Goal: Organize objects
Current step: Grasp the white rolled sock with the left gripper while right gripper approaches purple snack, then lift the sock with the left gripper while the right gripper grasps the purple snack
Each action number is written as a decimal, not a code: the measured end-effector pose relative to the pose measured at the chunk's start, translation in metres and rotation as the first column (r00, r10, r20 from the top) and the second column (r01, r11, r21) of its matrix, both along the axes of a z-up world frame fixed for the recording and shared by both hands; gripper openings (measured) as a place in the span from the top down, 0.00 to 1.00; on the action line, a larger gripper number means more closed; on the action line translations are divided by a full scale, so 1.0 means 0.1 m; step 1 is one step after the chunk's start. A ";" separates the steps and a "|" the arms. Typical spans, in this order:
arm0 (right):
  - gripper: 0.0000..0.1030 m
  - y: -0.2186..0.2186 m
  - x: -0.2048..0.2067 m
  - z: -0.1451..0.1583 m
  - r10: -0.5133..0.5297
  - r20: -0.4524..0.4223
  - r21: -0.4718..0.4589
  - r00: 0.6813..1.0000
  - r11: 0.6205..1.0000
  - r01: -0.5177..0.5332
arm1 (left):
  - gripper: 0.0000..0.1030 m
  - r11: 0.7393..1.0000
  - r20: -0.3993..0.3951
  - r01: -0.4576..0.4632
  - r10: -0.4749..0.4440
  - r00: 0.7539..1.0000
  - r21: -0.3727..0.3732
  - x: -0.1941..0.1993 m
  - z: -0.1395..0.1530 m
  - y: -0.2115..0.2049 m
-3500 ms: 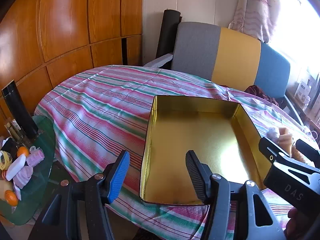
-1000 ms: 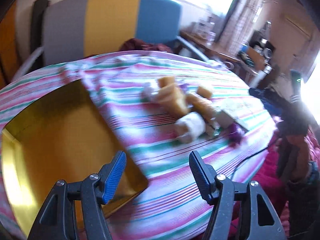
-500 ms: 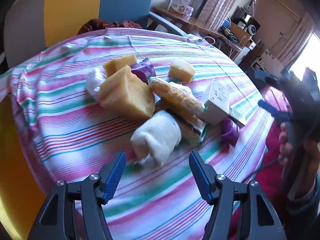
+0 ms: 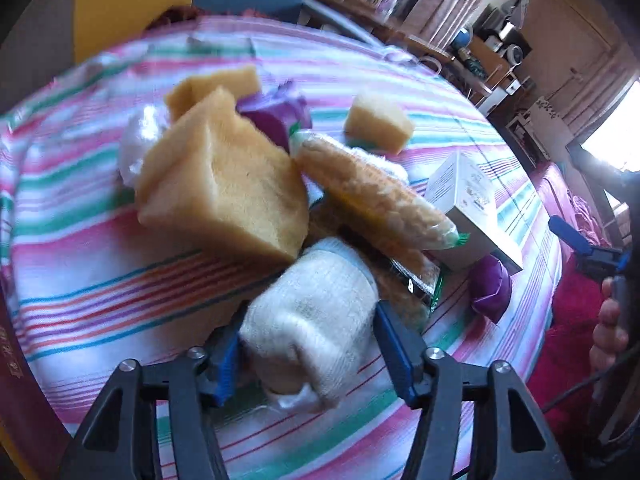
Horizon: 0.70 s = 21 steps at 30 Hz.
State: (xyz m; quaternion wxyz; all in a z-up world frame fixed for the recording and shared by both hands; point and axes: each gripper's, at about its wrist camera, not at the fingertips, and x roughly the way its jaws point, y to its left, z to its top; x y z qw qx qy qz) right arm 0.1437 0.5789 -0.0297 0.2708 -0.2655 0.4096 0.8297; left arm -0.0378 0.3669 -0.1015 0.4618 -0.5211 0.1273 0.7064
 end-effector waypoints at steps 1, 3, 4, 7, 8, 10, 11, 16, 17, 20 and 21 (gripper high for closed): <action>0.00 0.02 0.01 -0.01 -0.009 0.013 -0.001 1.000 1.000 0.009 | 0.44 1.000 -0.008 -0.001 0.001 1.000 0.009 0.02 0.00 -0.03; 0.01 0.06 0.01 -0.05 -0.023 0.055 0.000 0.998 1.000 0.023 | 0.45 0.999 -0.030 -0.005 0.006 1.000 0.032 0.07 0.00 -0.10; 0.03 0.07 -0.01 -0.09 -0.026 0.085 -0.001 0.996 1.000 0.026 | 0.46 0.999 -0.047 -0.001 0.003 0.999 0.039 0.11 0.00 -0.14; 0.06 0.08 -0.07 -0.19 -0.013 0.160 -0.014 0.987 1.000 0.016 | 0.47 0.999 -0.119 0.012 -0.008 0.993 0.033 0.26 0.02 -0.22; 0.06 0.08 -0.07 -0.21 -0.008 0.172 -0.016 0.985 1.000 0.011 | 0.48 0.999 -0.137 0.017 -0.013 0.990 0.028 0.31 0.03 -0.24; 0.07 0.08 -0.09 -0.24 -0.004 0.201 -0.009 0.979 1.000 0.006 | 0.48 1.000 -0.154 0.020 -0.016 0.988 0.019 0.38 0.04 -0.28; 0.09 0.07 -0.09 -0.25 -0.002 0.213 -0.007 0.977 1.000 0.003 | 0.48 1.000 -0.166 0.023 -0.020 0.986 0.017 0.42 0.04 -0.32; 0.24 -0.02 -0.13 -0.20 0.051 0.206 0.011 0.977 0.998 -0.054 | 0.49 1.000 -0.168 -0.004 0.007 0.986 0.022 0.47 0.01 -0.42; 0.28 -0.06 -0.13 -0.18 0.065 0.208 0.022 0.976 0.997 -0.071 | 0.49 1.000 -0.157 -0.011 0.015 0.987 0.023 0.44 0.01 -0.43; 0.37 -0.20 -0.19 -0.15 0.148 0.204 0.010 0.968 0.988 -0.153 | 0.49 1.000 -0.159 -0.016 0.018 0.987 0.017 0.43 0.01 -0.45; 0.38 -0.24 -0.20 -0.16 0.164 0.209 0.006 0.964 0.986 -0.168 | 0.49 1.000 -0.164 -0.016 0.018 0.986 0.014 0.45 0.02 -0.45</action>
